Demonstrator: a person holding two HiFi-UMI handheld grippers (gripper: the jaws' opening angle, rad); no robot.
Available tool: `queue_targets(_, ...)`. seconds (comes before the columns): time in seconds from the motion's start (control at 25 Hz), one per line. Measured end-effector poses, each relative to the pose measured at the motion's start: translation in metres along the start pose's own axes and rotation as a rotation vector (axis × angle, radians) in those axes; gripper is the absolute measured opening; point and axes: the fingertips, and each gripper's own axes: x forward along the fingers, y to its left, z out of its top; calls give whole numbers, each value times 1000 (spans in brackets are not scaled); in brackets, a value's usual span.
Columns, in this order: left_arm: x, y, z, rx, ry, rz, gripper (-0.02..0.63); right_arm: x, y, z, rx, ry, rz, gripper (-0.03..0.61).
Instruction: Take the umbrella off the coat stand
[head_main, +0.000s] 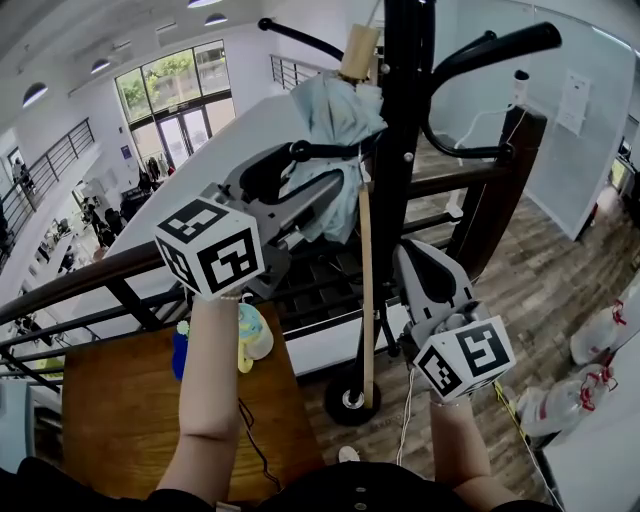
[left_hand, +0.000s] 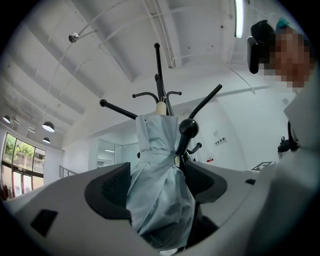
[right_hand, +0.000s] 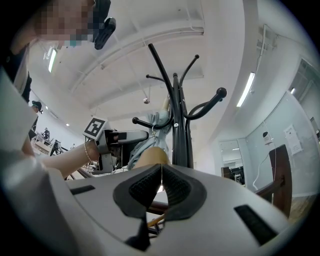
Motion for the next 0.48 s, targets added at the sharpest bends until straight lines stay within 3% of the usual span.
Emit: queue_targets(0.48, 11, 2, -4, 16, 49, -32, 319, 15, 5, 25, -47, -29, 30, 29)
